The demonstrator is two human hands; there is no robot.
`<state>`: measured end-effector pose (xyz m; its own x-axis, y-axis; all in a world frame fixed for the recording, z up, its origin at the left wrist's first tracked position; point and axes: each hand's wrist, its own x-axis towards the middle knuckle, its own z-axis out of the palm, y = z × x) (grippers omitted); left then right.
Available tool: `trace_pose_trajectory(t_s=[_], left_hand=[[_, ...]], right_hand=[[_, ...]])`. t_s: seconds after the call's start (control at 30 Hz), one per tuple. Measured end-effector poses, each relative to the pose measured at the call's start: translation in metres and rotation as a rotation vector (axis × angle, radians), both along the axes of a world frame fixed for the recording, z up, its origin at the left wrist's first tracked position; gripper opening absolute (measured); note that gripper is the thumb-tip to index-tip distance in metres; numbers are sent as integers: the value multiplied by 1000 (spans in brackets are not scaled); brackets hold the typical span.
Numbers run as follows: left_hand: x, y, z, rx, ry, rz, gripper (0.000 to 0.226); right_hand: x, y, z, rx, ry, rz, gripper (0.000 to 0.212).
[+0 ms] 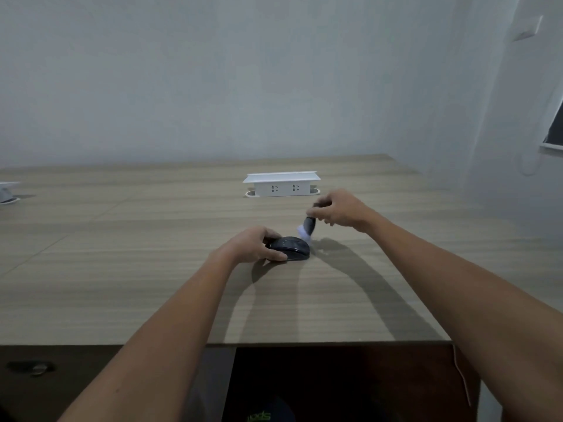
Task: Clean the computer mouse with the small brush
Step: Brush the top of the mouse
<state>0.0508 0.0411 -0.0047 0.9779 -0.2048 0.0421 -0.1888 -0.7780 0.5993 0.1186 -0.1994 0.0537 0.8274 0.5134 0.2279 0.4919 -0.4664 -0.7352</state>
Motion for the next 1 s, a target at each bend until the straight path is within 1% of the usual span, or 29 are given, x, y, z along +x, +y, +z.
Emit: trace_pose_trajectory(t_s=[0.07, 0.13, 0.2, 0.23, 0.27, 0.33, 0.37, 0.43, 0.5, 0.57, 0.63, 0.67, 0.73, 0.8, 0.83, 0.87, 0.93, 1.0], left_hand=[[0, 0, 0, -2, -3, 2, 31], [0, 1, 0, -8, 1, 8, 30], [-1, 0, 0, -11, 2, 14, 31], [-1, -1, 0, -10, 1, 16, 31], [-1, -2, 0, -9, 2, 21, 30], [-3, -2, 1, -11, 3, 34, 29], [-3, -2, 1, -13, 4, 42, 30], [-4, -2, 1, -21, 8, 48, 32], [-4, -4, 1, -28, 10, 52, 32], [-5, -6, 3, -19, 11, 61, 32], [-6, -7, 4, -12, 13, 73, 32], [-6, -7, 5, -6, 15, 80, 33], [-6, -7, 5, 1, 16, 85, 34], [-7, -8, 5, -4, 16, 86, 34], [-8, -9, 5, -8, 15, 88, 34], [-9, -9, 6, -10, 15, 91, 34], [-10, -10, 6, -14, 18, 97, 33], [-10, -10, 6, -16, 18, 103, 33]], right_hand=[[-1, 1, 0, 51, 50, 56, 18], [-1, 2, -3, -41, 44, 46, 16], [2, 1, -4, -144, -17, -32, 15], [2, 0, -3, -140, -31, -52, 15], [1, -1, -3, -88, -14, -43, 17], [0, -4, -3, 33, 56, 21, 18], [-1, -4, -4, 42, 74, 48, 19], [-1, -4, -6, -42, 62, 22, 19], [-1, -4, -5, -128, 18, -62, 16], [-2, -4, -3, -54, 43, -58, 15], [-5, -3, 0, 60, 104, 26, 17], [-6, -2, 1, 62, 115, 56, 18], [-7, 1, 1, -57, 67, 29, 17], [-6, 3, 4, -175, -21, -54, 15], [-5, 4, 5, -164, -34, -70, 14], [-6, 4, 7, -111, -17, -54, 14], [-9, 4, 9, -8, 57, 25, 15], [-11, 4, 7, -48, 84, 47, 15]])
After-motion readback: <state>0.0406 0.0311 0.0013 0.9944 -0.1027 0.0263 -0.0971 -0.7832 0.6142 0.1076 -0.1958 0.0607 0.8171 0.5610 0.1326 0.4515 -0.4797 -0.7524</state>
